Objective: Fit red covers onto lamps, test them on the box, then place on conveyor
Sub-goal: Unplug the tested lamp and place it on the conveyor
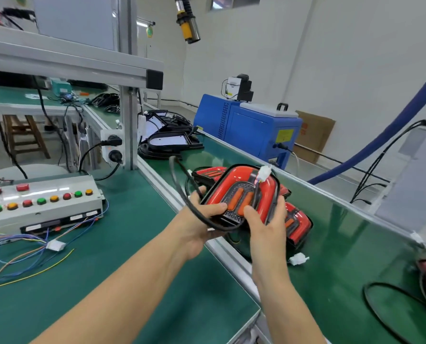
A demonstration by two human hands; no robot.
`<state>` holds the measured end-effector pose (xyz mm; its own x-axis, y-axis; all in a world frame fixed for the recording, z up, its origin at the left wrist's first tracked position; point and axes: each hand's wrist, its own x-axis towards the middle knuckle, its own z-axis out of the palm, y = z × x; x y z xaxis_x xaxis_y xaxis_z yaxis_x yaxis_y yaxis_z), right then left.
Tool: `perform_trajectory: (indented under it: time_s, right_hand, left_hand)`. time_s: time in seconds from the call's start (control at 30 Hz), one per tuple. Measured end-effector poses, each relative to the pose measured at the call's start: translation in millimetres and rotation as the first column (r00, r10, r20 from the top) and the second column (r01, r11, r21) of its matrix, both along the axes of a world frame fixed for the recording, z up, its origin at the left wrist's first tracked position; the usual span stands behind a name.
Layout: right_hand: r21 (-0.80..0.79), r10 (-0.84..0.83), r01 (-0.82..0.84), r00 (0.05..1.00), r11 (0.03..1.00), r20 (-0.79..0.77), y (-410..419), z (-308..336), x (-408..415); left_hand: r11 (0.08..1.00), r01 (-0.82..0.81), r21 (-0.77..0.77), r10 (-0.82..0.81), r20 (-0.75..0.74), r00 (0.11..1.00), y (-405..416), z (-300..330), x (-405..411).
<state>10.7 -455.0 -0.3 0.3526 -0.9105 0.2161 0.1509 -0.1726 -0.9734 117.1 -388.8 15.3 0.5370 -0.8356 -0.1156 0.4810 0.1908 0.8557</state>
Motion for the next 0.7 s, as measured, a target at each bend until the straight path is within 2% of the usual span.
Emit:
perform_trajectory:
  time_s: [0.17, 0.3, 0.43, 0.7]
  right_hand:
    - [0.035, -0.132, 0.133, 0.991, 0.991, -0.013, -34, 4, -18]
    - [0.067, -0.237, 0.233, 0.97, 0.97, 0.051, -53, 3, -34]
    - [0.183, -0.297, 0.276, 0.95, 0.944, 0.1, -75, -1, -40]
    - [0.276, -0.366, 0.328, 0.925, 0.904, 0.098, -109, -7, -35]
  left_hand:
    - [0.996, 0.079, 0.043, -0.079, -0.021, 0.997, -40, 6, -22]
    - [0.99, 0.12, 0.07, -0.122, 0.014, 0.992, -63, 7, -39]
    - [0.98, 0.174, 0.093, -0.177, 0.017, 0.984, -76, 7, -51]
    - [0.955, 0.194, 0.225, -0.24, 0.201, 0.95, -75, 8, -52]
